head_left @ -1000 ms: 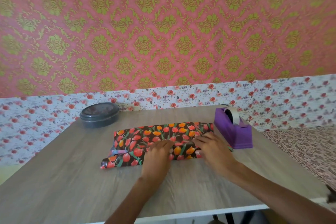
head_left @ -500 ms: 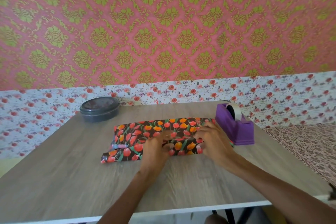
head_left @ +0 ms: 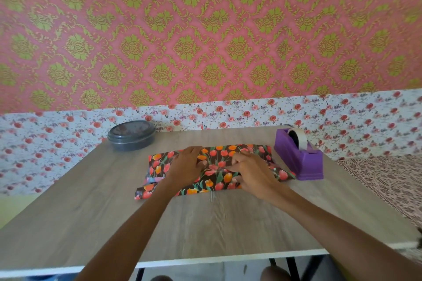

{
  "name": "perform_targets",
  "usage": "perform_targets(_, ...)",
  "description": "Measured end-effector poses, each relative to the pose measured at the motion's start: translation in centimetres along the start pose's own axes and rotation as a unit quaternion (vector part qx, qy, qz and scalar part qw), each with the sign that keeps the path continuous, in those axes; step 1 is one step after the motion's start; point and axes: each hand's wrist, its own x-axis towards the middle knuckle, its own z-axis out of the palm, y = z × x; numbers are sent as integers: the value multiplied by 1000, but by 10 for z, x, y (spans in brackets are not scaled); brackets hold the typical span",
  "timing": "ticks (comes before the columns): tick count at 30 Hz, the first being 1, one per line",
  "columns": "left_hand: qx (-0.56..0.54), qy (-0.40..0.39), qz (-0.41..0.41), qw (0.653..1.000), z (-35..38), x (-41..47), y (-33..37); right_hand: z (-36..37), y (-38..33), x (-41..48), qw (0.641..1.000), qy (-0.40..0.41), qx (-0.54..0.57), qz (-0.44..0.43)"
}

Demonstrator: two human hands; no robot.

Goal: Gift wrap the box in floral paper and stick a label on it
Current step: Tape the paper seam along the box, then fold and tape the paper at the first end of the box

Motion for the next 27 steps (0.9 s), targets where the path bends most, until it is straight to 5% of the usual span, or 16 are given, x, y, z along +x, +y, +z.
perform_targets(9,-46,-117,-54,991,-10,35,-5,13,42,-18,990,106,11,-92)
perform_targets(13,-32,-165,-111,980,-12,47,2,16,58,-25,984,139,100,51)
perform_targets(15,-43,-195,-126,972,-8,50,6,11,57,-23,948,192,161,197)
perform_targets(17,-128,-189,-153,962,-3,53,12,0,53,-15,894,147,230,355)
perform_targets(19,-228,-196,-180,937,-1,53,22,-8,41,-5,785,58,401,469)
perform_targets(20,-268,-198,-192,923,2,53,25,-11,35,0,719,42,485,495)
perform_targets(22,-319,-174,-222,905,9,54,30,-12,31,5,650,32,563,510)
perform_targets(27,-428,-31,-238,871,-6,60,32,-14,37,22,626,95,648,423)
